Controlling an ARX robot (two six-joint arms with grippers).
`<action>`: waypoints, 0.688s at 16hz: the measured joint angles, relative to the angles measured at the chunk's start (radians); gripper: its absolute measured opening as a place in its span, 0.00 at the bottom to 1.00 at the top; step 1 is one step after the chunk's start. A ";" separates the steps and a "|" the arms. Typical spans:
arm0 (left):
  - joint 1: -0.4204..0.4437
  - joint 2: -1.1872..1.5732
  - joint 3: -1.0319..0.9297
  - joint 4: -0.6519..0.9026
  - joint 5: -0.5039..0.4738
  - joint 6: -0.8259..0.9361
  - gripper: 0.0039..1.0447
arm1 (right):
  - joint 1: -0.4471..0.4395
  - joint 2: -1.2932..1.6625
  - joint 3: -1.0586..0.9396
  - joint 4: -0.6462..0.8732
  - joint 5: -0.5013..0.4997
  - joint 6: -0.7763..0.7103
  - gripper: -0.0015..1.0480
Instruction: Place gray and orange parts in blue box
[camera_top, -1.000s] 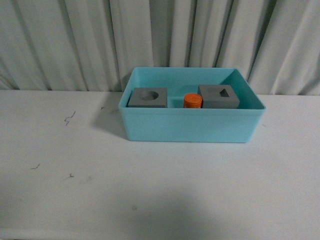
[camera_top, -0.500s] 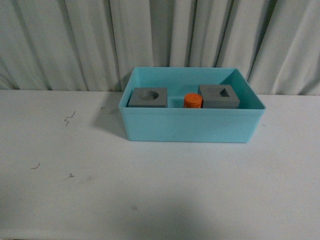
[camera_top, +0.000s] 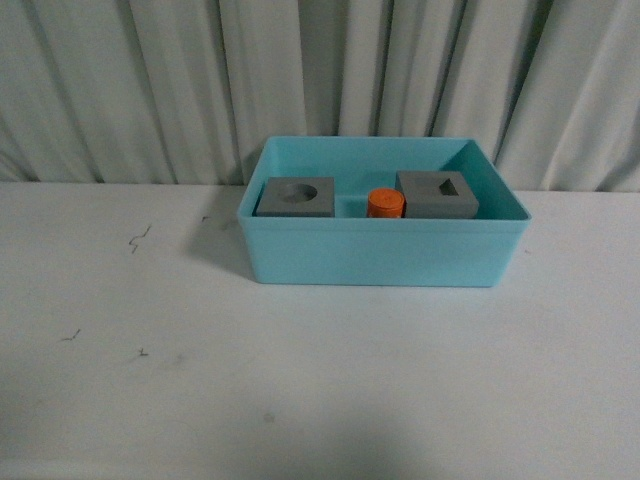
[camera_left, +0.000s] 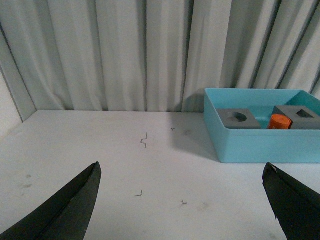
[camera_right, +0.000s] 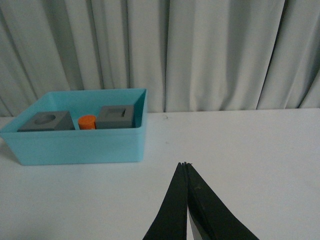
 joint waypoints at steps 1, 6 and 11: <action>0.000 0.000 0.000 0.000 -0.001 0.000 0.94 | 0.000 -0.002 0.000 0.003 0.000 0.000 0.02; 0.000 0.000 0.000 0.000 -0.001 0.000 0.94 | 0.000 -0.002 0.000 0.003 0.000 0.000 0.02; 0.000 0.000 0.000 0.000 -0.001 0.000 0.94 | 0.000 -0.002 0.000 0.003 0.000 0.000 0.37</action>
